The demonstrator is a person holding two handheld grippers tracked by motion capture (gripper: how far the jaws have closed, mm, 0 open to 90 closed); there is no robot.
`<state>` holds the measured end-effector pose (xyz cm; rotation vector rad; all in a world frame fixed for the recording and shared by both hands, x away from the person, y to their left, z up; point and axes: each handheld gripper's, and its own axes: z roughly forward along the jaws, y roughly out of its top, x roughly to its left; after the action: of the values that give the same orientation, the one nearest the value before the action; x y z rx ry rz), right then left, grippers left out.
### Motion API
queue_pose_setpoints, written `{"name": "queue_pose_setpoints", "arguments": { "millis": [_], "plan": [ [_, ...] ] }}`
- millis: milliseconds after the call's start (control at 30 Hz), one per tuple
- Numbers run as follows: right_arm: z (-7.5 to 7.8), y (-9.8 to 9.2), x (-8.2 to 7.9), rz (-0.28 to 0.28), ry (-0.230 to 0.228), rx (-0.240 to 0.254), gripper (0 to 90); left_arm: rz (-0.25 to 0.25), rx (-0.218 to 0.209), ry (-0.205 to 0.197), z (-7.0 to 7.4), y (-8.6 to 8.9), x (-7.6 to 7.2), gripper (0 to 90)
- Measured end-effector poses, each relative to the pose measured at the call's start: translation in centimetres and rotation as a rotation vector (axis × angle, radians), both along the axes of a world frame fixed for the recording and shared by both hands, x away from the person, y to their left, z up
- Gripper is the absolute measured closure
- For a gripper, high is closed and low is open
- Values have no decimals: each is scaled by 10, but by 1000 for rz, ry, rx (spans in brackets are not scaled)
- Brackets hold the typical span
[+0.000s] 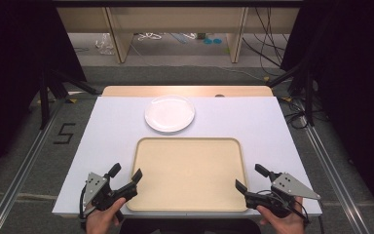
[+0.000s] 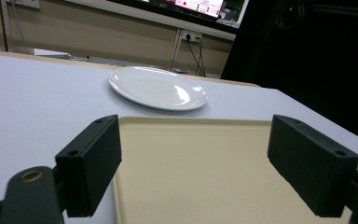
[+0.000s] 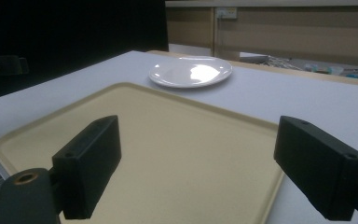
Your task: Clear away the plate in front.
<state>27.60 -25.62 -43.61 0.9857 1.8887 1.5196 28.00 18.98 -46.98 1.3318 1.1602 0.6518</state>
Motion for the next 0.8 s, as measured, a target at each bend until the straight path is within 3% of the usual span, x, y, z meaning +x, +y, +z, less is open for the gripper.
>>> {"name": "queue_pose_setpoints", "arguments": {
  "millis": [233,600,800],
  "plan": [
    [0,0,0,3,11,-13,157,-18,-24,18,-1,-3,3,172],
    [0,0,-1,-1,14,-22,157,-59,-23,25,4,-17,10,171],
    [0,1,0,7,8,-25,157,-86,-86,50,9,-23,22,173]
  ]
}}
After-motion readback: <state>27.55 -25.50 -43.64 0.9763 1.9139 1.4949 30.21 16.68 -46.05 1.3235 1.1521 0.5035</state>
